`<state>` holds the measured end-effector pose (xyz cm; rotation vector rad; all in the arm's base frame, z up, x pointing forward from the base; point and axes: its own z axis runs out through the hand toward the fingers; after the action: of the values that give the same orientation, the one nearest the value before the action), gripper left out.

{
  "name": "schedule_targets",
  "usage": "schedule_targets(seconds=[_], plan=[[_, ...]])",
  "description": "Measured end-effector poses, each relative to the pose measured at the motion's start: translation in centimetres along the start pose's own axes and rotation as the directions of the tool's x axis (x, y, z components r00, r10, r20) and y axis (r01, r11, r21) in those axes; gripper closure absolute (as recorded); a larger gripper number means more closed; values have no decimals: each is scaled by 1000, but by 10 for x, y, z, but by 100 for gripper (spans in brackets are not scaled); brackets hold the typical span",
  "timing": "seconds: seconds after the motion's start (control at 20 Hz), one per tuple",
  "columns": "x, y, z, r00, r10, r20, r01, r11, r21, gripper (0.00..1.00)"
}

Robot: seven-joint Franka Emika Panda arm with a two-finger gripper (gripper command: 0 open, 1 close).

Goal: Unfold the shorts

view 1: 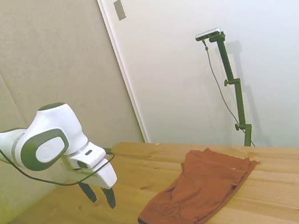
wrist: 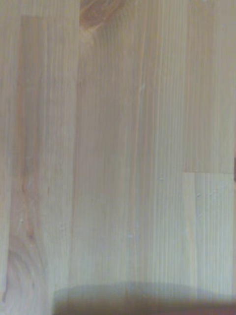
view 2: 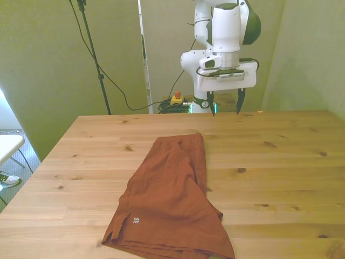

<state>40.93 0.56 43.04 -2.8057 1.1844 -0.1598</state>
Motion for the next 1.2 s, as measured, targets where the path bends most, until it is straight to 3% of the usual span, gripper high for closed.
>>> schedule_targets(seconds=[0.25, 0.6, 0.8, 1.0, 1.2], plan=[[29, 16, -8, 996, 75, -47, -76, 997, -8, 0], [156, 124, -11, 953, 299, -52, -298, 954, 29, 0], [199, 168, 9, 937, 350, 14, -350, 935, 61, 0], [220, 189, 38, 921, 341, 185, -363, 926, 99, 0], [248, 203, 63, 900, 344, 266, -382, 918, 107, 0]])
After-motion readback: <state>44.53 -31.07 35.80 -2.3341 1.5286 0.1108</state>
